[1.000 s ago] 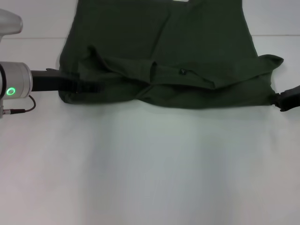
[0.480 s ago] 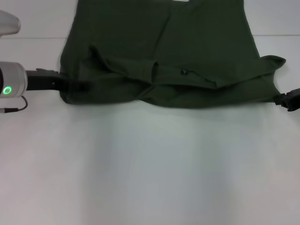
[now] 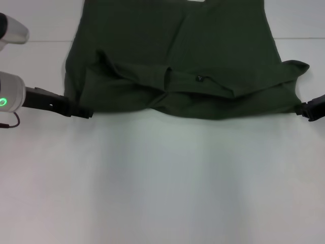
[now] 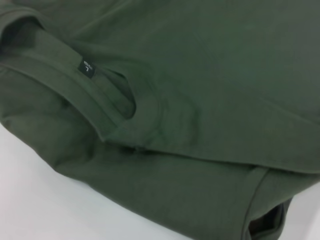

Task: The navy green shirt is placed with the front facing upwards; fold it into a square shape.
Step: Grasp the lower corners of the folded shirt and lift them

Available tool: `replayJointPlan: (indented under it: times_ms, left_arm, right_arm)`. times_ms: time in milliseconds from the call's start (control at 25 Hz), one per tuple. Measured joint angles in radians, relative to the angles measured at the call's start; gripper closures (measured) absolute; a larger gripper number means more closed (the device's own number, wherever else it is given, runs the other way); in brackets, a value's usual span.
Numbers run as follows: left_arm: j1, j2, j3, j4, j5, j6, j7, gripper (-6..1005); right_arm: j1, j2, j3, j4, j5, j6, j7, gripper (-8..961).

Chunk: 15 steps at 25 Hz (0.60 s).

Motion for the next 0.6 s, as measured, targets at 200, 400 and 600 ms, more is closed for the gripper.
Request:
replayJointPlan:
  times_ms: [200,400,600]
  left_arm:
    - [0.004,-0.014,0.076,-0.008,0.020,-0.067,0.053,128]
    - [0.011,-0.030,0.125,-0.028,0.073,-0.159,0.057,131]
    - [0.010,-0.034,0.137,-0.054,0.097,-0.208,0.058,133]
  right_arm:
    - [0.009,0.004,-0.013,0.001,-0.007,0.001,0.002,930]
    - [0.009,0.006,-0.019,0.001,-0.007,0.001,0.002,930]
    - [0.009,0.006,-0.019,0.001,-0.007,0.001,0.002,930]
